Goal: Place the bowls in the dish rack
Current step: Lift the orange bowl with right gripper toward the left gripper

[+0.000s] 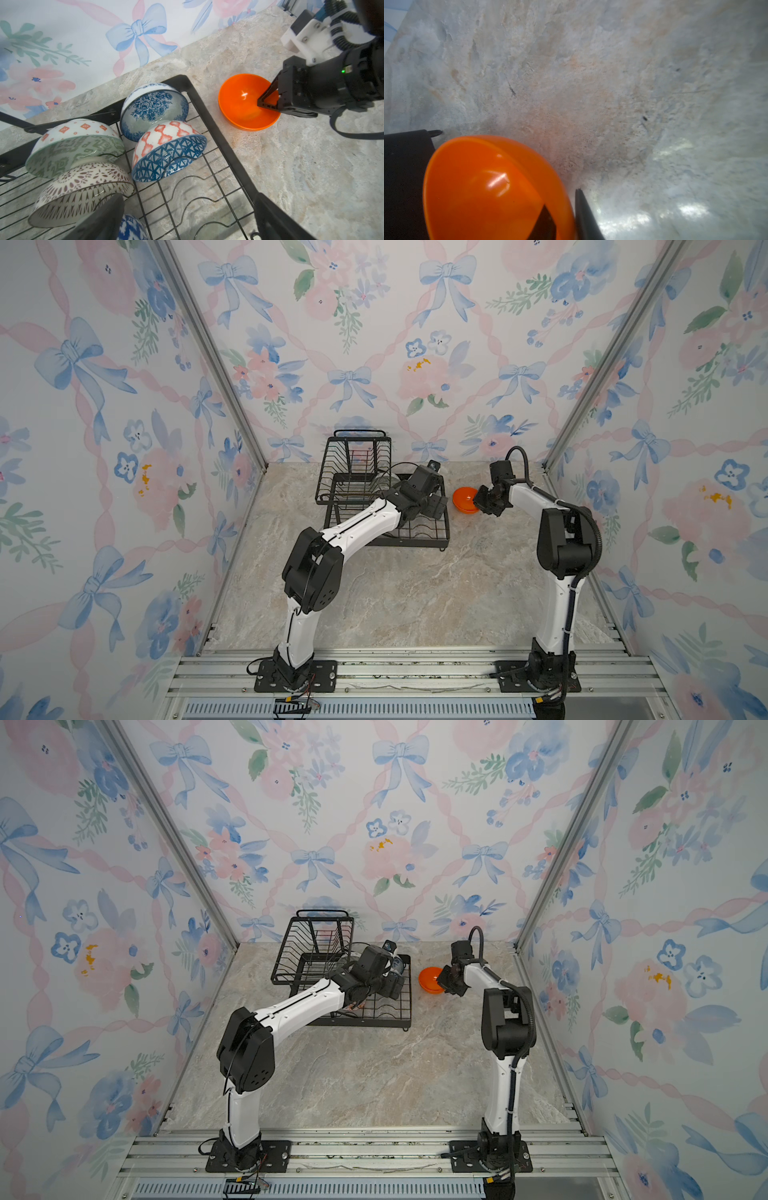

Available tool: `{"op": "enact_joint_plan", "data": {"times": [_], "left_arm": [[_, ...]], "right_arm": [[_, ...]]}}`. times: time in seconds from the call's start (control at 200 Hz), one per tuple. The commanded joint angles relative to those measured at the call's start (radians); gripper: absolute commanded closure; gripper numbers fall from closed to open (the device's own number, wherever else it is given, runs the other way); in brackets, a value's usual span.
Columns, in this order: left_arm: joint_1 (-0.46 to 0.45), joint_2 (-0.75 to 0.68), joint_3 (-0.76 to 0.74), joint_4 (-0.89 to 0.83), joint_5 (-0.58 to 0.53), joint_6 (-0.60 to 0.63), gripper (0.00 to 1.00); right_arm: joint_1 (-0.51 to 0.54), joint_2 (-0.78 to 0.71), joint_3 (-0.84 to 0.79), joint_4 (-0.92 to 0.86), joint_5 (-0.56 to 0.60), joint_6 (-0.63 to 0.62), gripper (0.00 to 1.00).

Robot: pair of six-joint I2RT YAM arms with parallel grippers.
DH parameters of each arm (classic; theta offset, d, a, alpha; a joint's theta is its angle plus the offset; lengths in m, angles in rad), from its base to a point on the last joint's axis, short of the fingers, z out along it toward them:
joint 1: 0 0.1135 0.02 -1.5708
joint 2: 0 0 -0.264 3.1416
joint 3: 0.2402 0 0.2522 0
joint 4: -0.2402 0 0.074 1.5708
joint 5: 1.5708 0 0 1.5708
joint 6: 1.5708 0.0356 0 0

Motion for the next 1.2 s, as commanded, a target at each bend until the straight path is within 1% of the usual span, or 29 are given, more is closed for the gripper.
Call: {"op": "enact_joint_plan", "data": {"times": [0.0, 0.175, 0.35, 0.455, 0.655, 0.785, 0.88, 1.045, 1.145, 1.195], "left_arm": [[0.010, -0.041, -0.011, 0.015, 0.024, -0.036, 0.02], [-0.010, -0.032, 0.017, 0.015, 0.022, -0.032, 0.02], [-0.076, -0.021, 0.057, 0.010, -0.011, 0.034, 0.02], [-0.094, -0.035, 0.068, -0.004, 0.010, 0.007, 0.02], [-0.097, -0.058, 0.124, -0.092, 0.045, -0.113, 0.02], [-0.094, -0.103, 0.119, -0.103, 0.090, -0.224, 0.02], [-0.088, -0.130, 0.099, -0.103, 0.124, -0.299, 0.02], [-0.062, -0.158, 0.098, -0.103, 0.223, -0.413, 0.02], [-0.036, -0.158, 0.103, -0.101, 0.268, -0.475, 0.02], [-0.024, -0.154, 0.105, -0.101, 0.280, -0.494, 0.02]], "right_arm": [[0.005, 0.007, 0.031, -0.033, 0.000, -0.040, 0.89], [0.005, -0.041, 0.024, -0.060, 0.017, -0.067, 1.00], [0.011, -0.154, -0.059, -0.043, 0.037, -0.073, 1.00], [0.022, -0.221, -0.117, -0.010, 0.030, -0.061, 1.00], [0.053, -0.378, -0.197, -0.006, 0.032, -0.064, 1.00], [0.076, -0.487, -0.228, -0.044, 0.044, -0.068, 1.00], [0.102, -0.568, -0.237, -0.066, 0.078, -0.092, 1.00], [0.144, -0.637, -0.211, -0.125, 0.126, -0.104, 1.00], [0.170, -0.662, -0.192, -0.138, 0.129, -0.109, 1.00], [0.187, -0.675, -0.184, -0.139, 0.150, -0.119, 1.00]]}}
